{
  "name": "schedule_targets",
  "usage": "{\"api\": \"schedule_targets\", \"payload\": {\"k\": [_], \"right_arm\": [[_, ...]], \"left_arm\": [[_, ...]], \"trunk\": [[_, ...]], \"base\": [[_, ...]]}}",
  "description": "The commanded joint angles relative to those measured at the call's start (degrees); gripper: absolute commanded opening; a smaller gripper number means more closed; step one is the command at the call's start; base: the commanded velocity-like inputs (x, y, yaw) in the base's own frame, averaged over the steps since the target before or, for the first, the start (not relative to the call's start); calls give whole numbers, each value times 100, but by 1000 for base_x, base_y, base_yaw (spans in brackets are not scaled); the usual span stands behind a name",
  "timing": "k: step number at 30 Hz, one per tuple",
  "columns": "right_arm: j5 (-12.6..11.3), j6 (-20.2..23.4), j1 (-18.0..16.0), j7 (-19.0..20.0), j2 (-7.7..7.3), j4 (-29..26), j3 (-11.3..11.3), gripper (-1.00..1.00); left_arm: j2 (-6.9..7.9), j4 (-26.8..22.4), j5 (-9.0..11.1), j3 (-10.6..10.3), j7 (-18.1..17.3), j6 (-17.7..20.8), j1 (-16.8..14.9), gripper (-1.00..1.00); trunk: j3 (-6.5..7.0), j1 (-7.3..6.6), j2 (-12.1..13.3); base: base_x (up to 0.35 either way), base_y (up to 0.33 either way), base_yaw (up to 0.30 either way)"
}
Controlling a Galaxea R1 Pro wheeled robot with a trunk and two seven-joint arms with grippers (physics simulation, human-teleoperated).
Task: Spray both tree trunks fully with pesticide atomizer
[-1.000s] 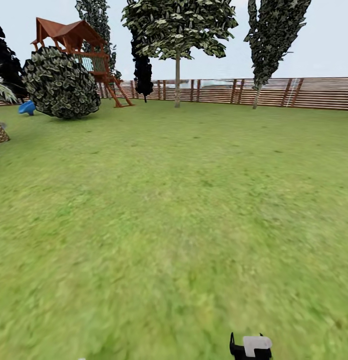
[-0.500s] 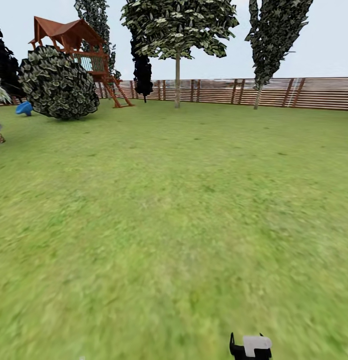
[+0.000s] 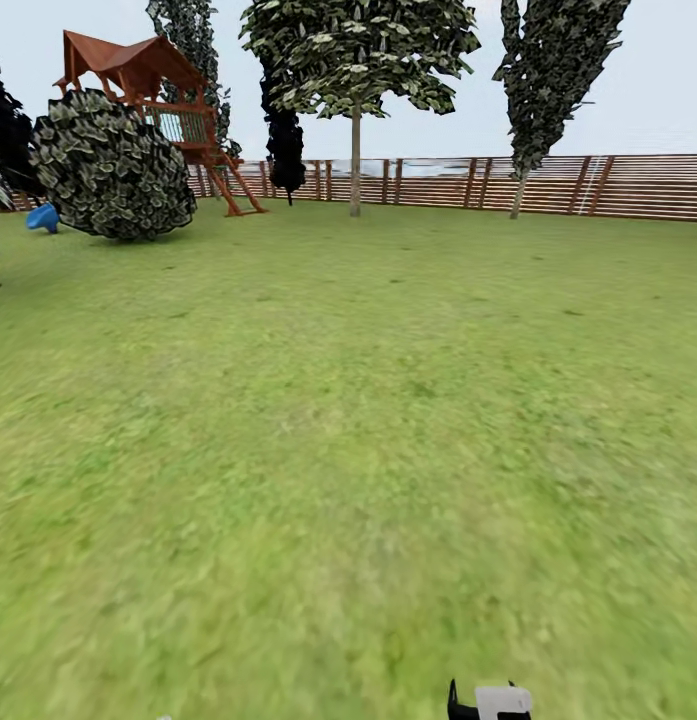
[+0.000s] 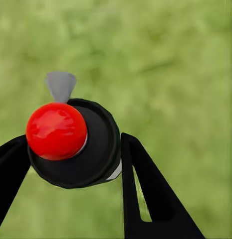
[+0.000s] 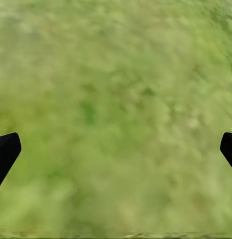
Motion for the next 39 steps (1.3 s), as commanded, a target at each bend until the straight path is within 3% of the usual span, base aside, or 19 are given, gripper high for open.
{"api": "schedule_targets", "payload": {"k": [1,4,8,39], "right_arm": [[7,-2,91,4,-30,-6,8,100],[12,0,176,4,-157,-10,12,100],[7,0,189,5,-186,-6,13,100],[6,0,190,5,-189,-5,13,100]], "left_arm": [[0,0,2,0,-4,0,0,-100],[0,0,-3,0,-5,-2,0,-100],[0,0,-7,0,-5,-1,0,-100],[-18,0,-15,-7,-43,18,6,-100]], "trunk": [[1,0,0],[1,0,0],[1,0,0],[1,0,0]], "base": [[339,0,0],[339,0,0],[339,0,0],[339,0,0]]}}
